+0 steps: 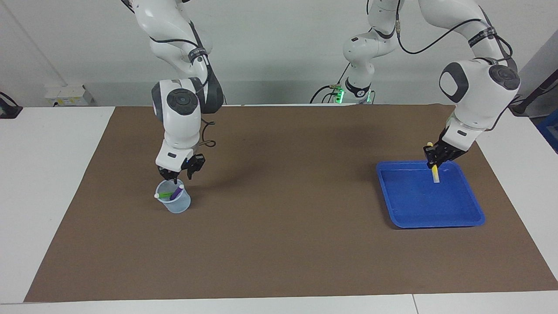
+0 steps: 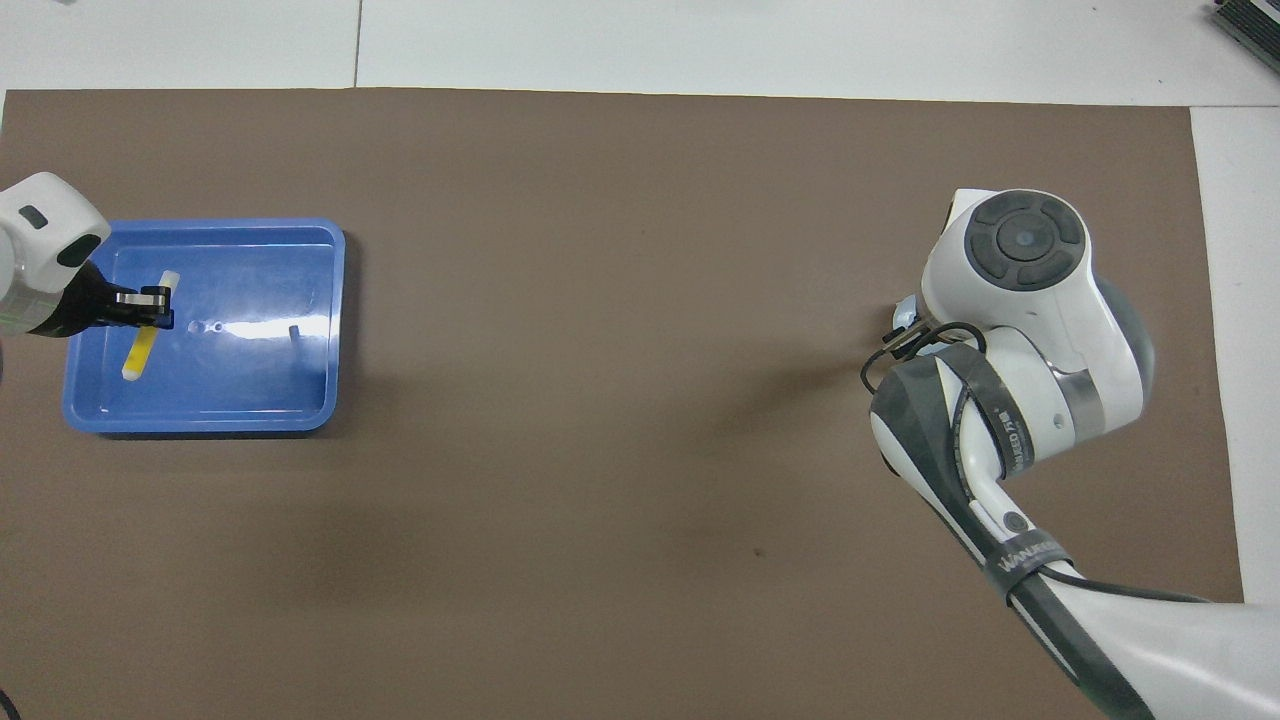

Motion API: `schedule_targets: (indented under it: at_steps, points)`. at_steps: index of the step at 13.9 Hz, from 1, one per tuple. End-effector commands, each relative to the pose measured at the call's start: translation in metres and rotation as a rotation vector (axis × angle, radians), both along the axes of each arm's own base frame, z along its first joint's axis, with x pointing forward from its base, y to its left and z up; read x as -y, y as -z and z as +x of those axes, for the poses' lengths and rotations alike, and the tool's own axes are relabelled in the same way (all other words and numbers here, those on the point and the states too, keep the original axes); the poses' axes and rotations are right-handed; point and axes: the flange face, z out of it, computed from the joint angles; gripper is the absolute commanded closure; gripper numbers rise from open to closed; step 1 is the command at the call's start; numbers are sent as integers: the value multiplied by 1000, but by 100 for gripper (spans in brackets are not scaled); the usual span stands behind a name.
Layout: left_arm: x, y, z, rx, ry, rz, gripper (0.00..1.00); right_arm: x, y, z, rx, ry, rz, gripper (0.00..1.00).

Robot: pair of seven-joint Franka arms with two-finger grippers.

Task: Right arm passes pens to left for tray arrangement
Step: 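Lower the yellow pen into the blue tray and open the left gripper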

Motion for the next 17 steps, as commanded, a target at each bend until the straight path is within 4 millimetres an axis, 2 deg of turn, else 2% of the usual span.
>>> schedule_targets:
  at_steps: [1,5,7,10,14,17]
  points:
    - [-37,29,10,23,91,53,100,6,2,3,11,-47,-9,53]
    - [-105,63,11,49,66,84,100,6,8,5,8,-50,-7,55]
    - [-102,76,17,63,89,79,100,5,9,6,16,-53,-3,55]
    - [-112,102,25,103,83,70,100,6,9,6,17,-54,-4,59]
    - [-105,110,29,115,88,66,100,8,9,8,24,-52,-1,64]
    - [-112,120,31,132,90,70,100,11,8,12,38,-53,1,64]
